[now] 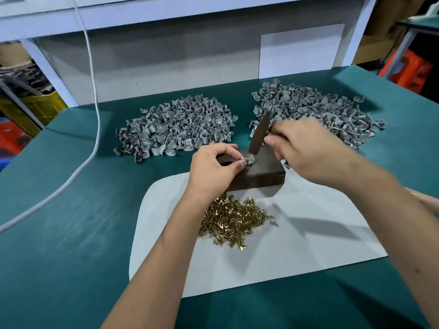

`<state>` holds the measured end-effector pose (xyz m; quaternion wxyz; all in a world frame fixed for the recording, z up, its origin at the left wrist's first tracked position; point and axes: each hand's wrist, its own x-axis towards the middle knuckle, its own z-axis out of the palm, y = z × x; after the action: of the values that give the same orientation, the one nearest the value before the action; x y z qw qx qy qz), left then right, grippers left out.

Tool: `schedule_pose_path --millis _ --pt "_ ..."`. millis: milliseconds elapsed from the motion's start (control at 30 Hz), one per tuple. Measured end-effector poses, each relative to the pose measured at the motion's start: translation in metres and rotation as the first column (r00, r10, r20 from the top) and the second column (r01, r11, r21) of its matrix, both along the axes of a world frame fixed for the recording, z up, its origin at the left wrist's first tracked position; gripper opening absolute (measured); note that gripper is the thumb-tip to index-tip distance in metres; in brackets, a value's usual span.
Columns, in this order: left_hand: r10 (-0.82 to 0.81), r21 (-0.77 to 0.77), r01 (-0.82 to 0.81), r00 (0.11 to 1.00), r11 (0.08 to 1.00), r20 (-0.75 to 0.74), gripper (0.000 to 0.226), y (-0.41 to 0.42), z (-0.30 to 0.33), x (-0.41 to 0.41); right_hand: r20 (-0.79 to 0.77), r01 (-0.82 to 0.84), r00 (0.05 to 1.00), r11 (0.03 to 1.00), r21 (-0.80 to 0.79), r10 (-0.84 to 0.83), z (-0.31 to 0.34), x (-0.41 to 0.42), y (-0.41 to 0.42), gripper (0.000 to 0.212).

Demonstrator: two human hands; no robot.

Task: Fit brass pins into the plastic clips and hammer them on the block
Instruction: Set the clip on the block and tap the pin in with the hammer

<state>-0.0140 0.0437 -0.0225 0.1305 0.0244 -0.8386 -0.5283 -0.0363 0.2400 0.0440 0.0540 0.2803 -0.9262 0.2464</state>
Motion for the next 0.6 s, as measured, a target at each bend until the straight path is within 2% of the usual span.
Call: schedule_pose_path --millis 133,167,267,333,367,467,500,600 --pt "-0.002 -0.002 0.002 1.0 1.0 0.015 0.009 -0.001 0.0 -0.001 -0.196 0.024 0.979 0.981 -0.192 -0.063 0.005 -0.003 -0.003 0.022" --pt "-0.002 0.0 0.002 1.0 1.0 0.021 0.009 -0.001 0.0 -0.001 -0.184 0.03 0.981 0.99 -0.139 -0.056 0.003 -0.002 -0.007 0.02" --pt "-0.001 0.009 0.0 0.999 1.0 0.038 0.009 0.0 0.001 -0.001 -0.022 0.044 0.999 0.972 0.232 -0.04 -0.008 -0.002 -0.015 0.024" --pt "0.005 0.012 -0.005 0.999 1.0 0.043 0.009 0.0 0.002 0.0 0.012 0.051 0.998 0.964 0.262 -0.056 0.0 -0.004 -0.012 0.023" --pt "0.005 0.01 -0.005 0.999 1.0 0.041 0.009 0.0 0.003 0.001 -0.006 0.048 0.999 0.973 0.228 -0.048 0.005 -0.005 -0.009 0.022" --pt "-0.002 -0.004 0.003 1.0 1.0 0.029 0.01 0.0 0.003 0.001 -0.139 0.099 0.984 0.992 -0.079 -0.109 0.007 -0.002 -0.009 0.019" --pt "-0.002 -0.004 0.002 1.0 1.0 0.026 0.01 0.0 0.004 0.001 -0.136 0.117 0.983 0.991 -0.069 -0.126 0.004 0.001 -0.013 0.018" --pt "0.009 -0.006 -0.009 0.999 1.0 0.034 0.012 0.001 0.004 0.001 -0.016 0.106 0.994 0.966 0.238 -0.105 -0.006 0.006 -0.022 0.021"
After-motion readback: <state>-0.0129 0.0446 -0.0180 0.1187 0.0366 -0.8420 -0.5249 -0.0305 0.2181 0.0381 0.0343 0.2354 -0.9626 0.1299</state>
